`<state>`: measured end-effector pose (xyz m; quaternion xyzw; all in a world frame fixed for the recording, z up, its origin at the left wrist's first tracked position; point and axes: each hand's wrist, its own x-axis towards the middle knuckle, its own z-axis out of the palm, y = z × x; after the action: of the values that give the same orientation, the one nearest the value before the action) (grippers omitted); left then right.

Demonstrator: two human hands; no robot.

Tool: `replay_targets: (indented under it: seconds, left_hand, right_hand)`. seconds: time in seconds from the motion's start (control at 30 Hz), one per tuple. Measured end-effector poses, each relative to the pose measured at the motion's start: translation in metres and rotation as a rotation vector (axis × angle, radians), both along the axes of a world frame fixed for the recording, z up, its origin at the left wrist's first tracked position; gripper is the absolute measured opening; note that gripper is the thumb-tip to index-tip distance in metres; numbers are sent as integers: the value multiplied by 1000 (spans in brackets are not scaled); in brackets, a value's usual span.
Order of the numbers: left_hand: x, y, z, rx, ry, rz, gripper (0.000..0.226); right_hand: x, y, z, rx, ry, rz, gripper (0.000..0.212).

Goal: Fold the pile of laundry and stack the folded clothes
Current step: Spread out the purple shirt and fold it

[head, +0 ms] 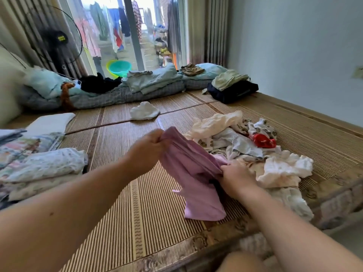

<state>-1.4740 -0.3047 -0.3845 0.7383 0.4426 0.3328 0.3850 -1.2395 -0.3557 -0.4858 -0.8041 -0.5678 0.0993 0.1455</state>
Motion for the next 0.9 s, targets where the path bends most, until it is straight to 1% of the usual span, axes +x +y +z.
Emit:
replay_targets:
  seconds: [0.03,0.1,0.17,0.27,0.33,0.4,0.5,0.6,0.67,0.73,0.83,0.9]
  left_hand:
    - [-12,4,16,27,-15,32,20]
    - [-35,9,46,61,-93,80,12]
    - [-57,11,73,88,-143,135,17]
    - [-93,13,109,127,-216,234,21]
    - [-121,12,130,162,-229,306,13]
    - [-150,5,145,174,-228,343,8]
    - [-188,-4,157,167,-212,384,15]
    - [-220,-14,167,156,-206,462,18]
    - [-239,-17,173,120,-228,509,23]
    - [-257,-17,179,66,-222,554,23]
    - [-278,-12,182,29,-136,611,23]
    - [-285,-5,180,19,-34,622,25]
  right_hand:
    - [-2,3,17,0,-74,19,27]
    - [-6,5,52,62,-173,30,29]
    - [-13,11,81,107,-234,21,31]
    - [-27,20,104,-14,-332,24,30]
    - [-40,21,111,-50,-397,59,29]
    - [-54,20,115,-17,-413,117,34]
    - [-69,25,133,82,-394,172,31]
    - [-83,30,167,248,-255,174,33]
    - [-96,27,195,396,-80,214,36]
    - [-108,21,222,524,136,240,30]
    - [-116,23,249,617,346,267,18]
    - [-115,30,258,616,415,271,12]
